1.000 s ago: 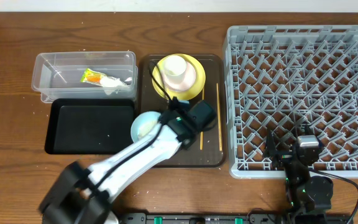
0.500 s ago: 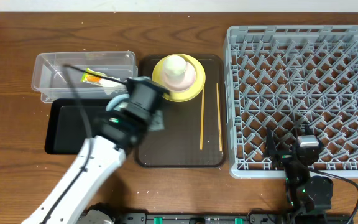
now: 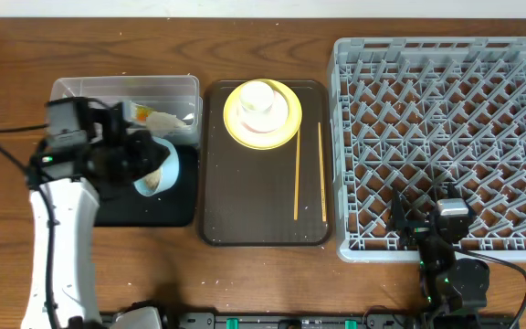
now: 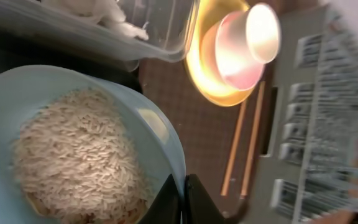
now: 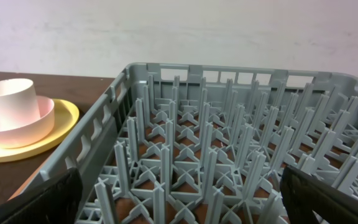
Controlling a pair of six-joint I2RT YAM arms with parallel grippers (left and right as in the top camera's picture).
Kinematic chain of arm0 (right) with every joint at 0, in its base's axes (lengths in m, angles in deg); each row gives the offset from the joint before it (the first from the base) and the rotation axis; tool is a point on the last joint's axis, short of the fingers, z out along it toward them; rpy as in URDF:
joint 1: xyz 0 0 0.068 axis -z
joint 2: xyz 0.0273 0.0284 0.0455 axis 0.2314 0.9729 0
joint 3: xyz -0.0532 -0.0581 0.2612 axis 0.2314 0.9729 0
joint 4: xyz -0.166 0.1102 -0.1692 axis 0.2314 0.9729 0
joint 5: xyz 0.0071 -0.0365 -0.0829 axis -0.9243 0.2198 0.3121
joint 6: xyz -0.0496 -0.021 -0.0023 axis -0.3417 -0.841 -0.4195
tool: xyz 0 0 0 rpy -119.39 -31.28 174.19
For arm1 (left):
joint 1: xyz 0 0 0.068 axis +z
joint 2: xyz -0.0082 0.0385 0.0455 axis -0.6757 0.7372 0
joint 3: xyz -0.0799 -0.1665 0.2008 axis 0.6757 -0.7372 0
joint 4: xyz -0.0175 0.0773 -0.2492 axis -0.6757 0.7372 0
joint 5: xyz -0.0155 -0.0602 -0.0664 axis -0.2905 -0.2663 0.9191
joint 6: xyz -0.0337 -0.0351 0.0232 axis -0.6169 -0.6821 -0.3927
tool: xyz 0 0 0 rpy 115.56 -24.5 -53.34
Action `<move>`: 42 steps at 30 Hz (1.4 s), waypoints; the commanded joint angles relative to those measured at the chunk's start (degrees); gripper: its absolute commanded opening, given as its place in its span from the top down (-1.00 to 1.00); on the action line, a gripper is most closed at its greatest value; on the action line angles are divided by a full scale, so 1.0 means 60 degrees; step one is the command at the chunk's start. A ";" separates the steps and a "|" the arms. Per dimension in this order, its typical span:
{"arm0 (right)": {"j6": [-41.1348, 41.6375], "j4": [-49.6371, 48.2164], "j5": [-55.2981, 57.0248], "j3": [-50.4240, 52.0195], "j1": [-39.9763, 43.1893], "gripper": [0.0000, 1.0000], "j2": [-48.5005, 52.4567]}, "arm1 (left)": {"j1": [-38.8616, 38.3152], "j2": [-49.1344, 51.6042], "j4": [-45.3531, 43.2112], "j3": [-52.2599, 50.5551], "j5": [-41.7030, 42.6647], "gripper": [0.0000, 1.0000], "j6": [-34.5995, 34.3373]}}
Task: Sort waste into correct bins and load items into the dishwasher rack
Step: 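Lift the bowl with left gripper over the black tray, then tilt the bowl with left gripper to pour rice onto black tray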
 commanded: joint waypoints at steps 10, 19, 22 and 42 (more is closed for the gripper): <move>0.0033 0.0036 -0.0029 0.0015 0.0138 -0.99 -0.0018 | 0.1224 0.1060 -0.0036 -0.0295 0.1570 0.88 0.0455; 0.0033 0.0036 -0.0029 0.0015 0.0138 -0.98 -0.0018 | 0.1381 0.1144 -0.0554 -0.0342 0.1421 0.87 -0.0994; 0.0033 0.0036 -0.0029 0.0015 0.0138 -0.98 -0.0018 | 0.1384 0.1144 -0.0539 -0.0342 0.1359 0.88 -0.0994; 0.0033 0.0036 -0.0029 0.0015 0.0138 -0.98 -0.0018 | 0.1384 0.1140 -0.0481 -0.0342 0.1279 0.88 -0.1810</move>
